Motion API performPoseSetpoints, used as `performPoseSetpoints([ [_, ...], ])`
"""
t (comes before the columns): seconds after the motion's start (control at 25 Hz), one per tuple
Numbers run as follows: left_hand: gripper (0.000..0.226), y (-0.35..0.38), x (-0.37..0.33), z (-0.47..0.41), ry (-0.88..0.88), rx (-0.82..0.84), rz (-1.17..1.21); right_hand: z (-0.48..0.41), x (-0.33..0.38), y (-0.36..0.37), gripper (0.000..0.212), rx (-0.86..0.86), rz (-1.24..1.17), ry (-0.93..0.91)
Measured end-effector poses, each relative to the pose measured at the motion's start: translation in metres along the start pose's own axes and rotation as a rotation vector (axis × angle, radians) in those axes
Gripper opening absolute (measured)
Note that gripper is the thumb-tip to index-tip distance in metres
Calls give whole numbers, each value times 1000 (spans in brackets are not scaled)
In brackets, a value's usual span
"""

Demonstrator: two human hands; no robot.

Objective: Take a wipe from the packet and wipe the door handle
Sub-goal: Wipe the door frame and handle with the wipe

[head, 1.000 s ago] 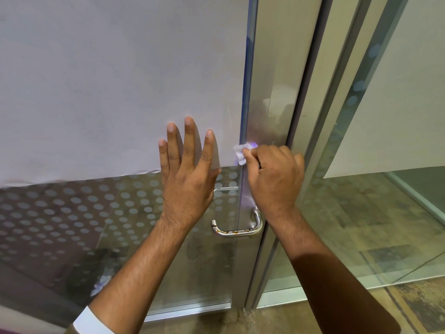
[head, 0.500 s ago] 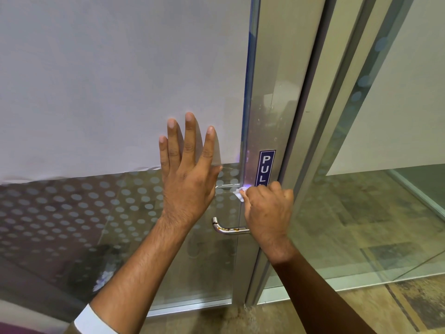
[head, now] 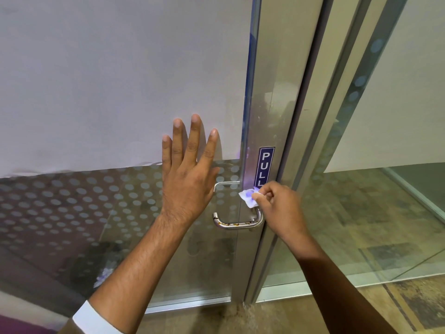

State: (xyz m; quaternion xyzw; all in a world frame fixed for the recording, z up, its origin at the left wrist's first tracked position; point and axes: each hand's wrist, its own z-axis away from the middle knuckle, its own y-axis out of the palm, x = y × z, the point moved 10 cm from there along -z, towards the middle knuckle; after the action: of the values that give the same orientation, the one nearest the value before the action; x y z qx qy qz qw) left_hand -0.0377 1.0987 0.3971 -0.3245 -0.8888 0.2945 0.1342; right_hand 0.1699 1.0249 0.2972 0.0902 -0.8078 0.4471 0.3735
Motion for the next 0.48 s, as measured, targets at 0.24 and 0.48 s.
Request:
performPoseSetpoints([
  [0.24, 57, -6, -1, 31, -38, -43, 100, 19, -15, -19, 8, -2, 33, -4],
  [0.48, 49, 12, 17, 82, -174, 17, 148, 20, -8, 19, 11, 206, 324, -218],
])
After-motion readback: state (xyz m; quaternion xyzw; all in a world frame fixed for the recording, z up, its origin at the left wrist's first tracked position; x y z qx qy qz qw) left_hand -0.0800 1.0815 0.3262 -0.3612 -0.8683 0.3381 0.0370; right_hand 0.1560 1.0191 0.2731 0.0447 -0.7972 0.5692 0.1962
